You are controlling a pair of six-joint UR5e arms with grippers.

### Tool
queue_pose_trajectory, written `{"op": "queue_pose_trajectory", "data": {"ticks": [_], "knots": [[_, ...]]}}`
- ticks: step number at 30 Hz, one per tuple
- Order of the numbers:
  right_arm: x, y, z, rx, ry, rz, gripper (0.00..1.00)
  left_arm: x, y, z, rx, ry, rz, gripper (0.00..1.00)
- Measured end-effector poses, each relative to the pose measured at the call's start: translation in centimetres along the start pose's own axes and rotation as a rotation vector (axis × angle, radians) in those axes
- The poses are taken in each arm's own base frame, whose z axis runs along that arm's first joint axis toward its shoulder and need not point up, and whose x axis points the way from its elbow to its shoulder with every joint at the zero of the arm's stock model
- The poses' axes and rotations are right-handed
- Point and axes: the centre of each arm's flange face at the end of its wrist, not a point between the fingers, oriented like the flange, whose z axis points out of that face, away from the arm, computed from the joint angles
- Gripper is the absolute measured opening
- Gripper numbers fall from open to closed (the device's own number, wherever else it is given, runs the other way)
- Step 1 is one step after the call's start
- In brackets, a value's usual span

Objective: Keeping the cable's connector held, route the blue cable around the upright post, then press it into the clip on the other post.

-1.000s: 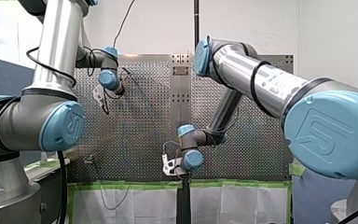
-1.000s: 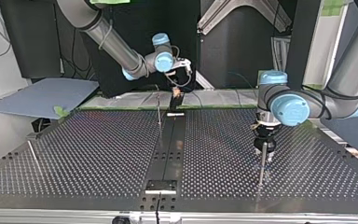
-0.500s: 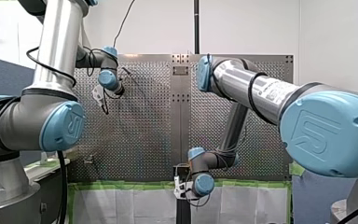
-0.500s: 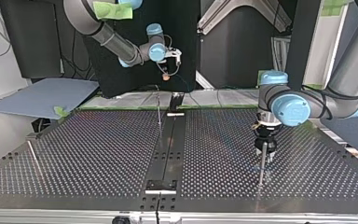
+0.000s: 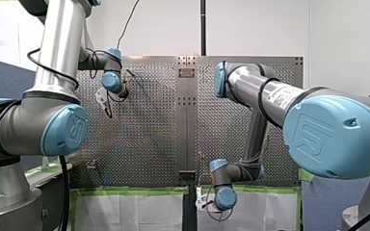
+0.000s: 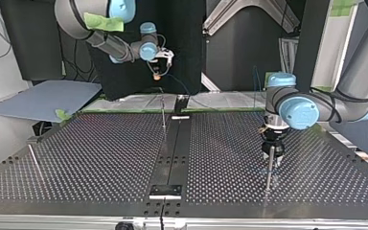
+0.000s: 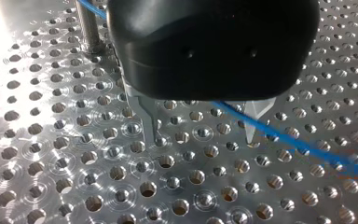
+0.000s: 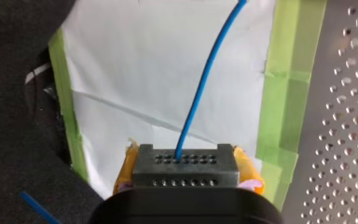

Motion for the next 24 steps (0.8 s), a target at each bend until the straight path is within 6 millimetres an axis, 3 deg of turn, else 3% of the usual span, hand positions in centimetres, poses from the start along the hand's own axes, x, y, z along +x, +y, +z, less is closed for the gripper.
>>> {"op": "queue_pose_trajectory", "data": {"ticks": [11,24], "knots": [[-1.2,1.5,1.2,-0.017,0.048,0.027,0.00,0.0,0.0,0.0,0.000,0.002,-0.001,0.91],[-0.7,2.0,1.2,-0.025,0.114,0.022,0.00,0.0,0.1,0.0,-0.002,0.001,-0.006,0.91]]}}
